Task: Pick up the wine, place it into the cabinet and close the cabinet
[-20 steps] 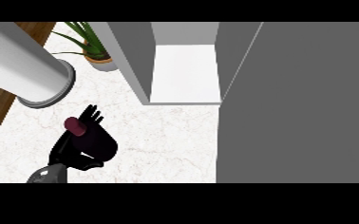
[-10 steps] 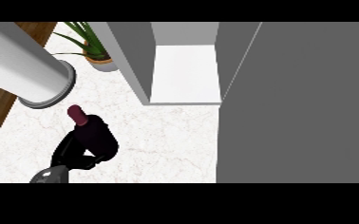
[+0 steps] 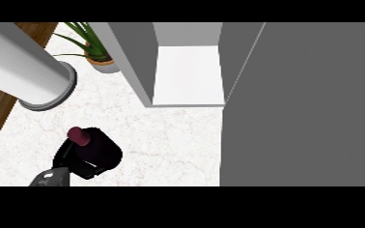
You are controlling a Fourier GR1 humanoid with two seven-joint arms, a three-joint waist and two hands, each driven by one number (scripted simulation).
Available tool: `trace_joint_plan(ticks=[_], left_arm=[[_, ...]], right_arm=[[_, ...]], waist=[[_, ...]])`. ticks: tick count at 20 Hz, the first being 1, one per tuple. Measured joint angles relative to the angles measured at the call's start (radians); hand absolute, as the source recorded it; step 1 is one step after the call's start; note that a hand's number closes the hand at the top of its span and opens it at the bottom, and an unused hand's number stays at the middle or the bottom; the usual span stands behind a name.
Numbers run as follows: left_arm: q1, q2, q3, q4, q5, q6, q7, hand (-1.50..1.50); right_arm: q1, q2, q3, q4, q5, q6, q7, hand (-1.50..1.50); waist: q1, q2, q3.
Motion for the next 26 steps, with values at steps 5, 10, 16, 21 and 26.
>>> trace_joint_plan(ticks=[5, 10, 16, 21, 26], left_arm=[[0.046, -0.026, 0.004, -0.051, 0.014, 0.06, -0.068, 1.5], [0.158, -0.094, 0.033, -0.172, 0.061, 0.164, -0.184, 1.5], [0.272, -0.152, 0.006, -0.332, 0.101, 0.168, -0.189, 1.5], [0.391, -0.21, -0.047, -0.542, 0.151, 0.146, -0.119, 1.5], [0.502, -0.25, -0.141, -0.815, 0.229, 0.172, 0.015, 1.5]], right_arm=[[-0.02, 0.006, 0.003, 0.021, 0.016, -0.009, -0.004, -1.5], [-0.012, -0.005, -0.031, 0.02, -0.012, -0.005, -0.002, -1.5], [-0.013, 0.011, -0.004, 0.018, 0.016, -0.013, -0.006, -1.5], [-0.025, 0.013, -0.003, 0.032, 0.017, -0.019, 0.0, -1.5], [-0.056, 0.007, -0.018, 0.063, 0.01, -0.02, -0.004, -1.5]], waist=[[0.006, -0.002, 0.001], [0.018, -0.009, 0.006], [0.021, -0.008, 0.005], [0.023, -0.004, -0.001], [0.02, -0.002, -0.003]])
